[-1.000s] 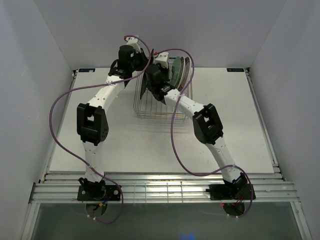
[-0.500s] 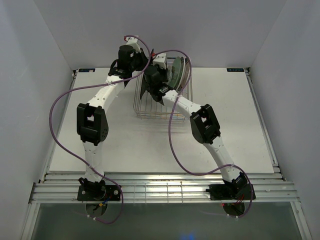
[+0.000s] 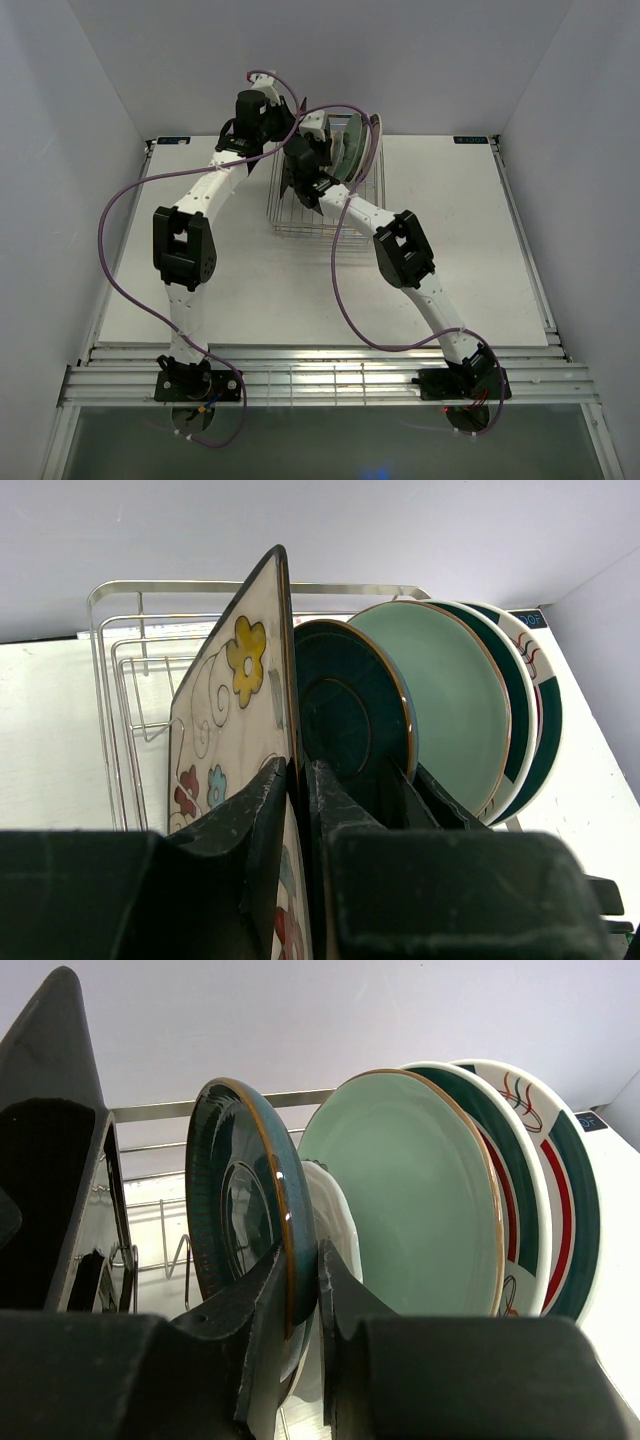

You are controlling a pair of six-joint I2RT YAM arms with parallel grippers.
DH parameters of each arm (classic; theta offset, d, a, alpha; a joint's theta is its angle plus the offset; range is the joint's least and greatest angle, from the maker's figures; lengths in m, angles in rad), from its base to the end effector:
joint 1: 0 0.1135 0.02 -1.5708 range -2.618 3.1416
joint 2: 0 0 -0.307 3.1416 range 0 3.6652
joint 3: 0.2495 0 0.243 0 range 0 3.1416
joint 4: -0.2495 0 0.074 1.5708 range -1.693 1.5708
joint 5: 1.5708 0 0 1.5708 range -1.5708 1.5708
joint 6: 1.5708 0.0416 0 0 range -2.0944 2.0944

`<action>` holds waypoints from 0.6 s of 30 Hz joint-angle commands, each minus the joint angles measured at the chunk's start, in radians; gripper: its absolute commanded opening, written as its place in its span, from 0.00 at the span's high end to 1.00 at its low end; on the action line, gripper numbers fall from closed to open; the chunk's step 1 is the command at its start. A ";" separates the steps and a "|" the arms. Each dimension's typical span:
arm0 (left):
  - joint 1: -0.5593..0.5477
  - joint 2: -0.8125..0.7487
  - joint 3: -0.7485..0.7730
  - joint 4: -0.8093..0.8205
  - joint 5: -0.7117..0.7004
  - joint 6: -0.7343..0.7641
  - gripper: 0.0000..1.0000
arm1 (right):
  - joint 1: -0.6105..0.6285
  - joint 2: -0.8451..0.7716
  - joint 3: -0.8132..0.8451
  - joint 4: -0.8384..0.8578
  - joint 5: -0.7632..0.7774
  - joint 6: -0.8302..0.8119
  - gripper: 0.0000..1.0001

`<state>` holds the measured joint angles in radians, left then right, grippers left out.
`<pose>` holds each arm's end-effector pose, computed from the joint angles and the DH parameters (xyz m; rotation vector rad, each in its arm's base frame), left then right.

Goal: Load the plates into the dish rack
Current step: Insert the plate into the dish rack.

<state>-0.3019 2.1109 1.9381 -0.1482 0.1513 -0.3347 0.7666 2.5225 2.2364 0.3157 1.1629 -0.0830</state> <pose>0.5036 -0.1634 0.3591 0.0737 1.9280 -0.5736 0.4610 0.3910 0.2854 0.2661 1.5473 -0.3562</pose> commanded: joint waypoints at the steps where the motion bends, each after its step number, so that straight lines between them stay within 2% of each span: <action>1: 0.012 -0.037 -0.031 -0.091 0.014 0.006 0.79 | 0.010 -0.008 0.046 0.111 0.027 -0.011 0.92; 11: 0.010 -0.035 -0.030 -0.091 0.019 0.003 0.79 | 0.016 -0.014 0.025 0.066 -0.018 0.075 0.91; 16: 0.010 -0.034 -0.030 -0.091 0.021 0.003 0.79 | 0.019 -0.031 0.006 0.045 -0.045 0.123 0.77; 18: 0.010 -0.035 -0.031 -0.090 0.021 0.003 0.79 | 0.025 -0.031 0.006 0.045 -0.046 0.126 0.77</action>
<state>-0.3008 2.1109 1.9381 -0.1486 0.1593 -0.3397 0.7677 2.5244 2.2288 0.2905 1.1412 -0.0071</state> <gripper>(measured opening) 0.251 0.233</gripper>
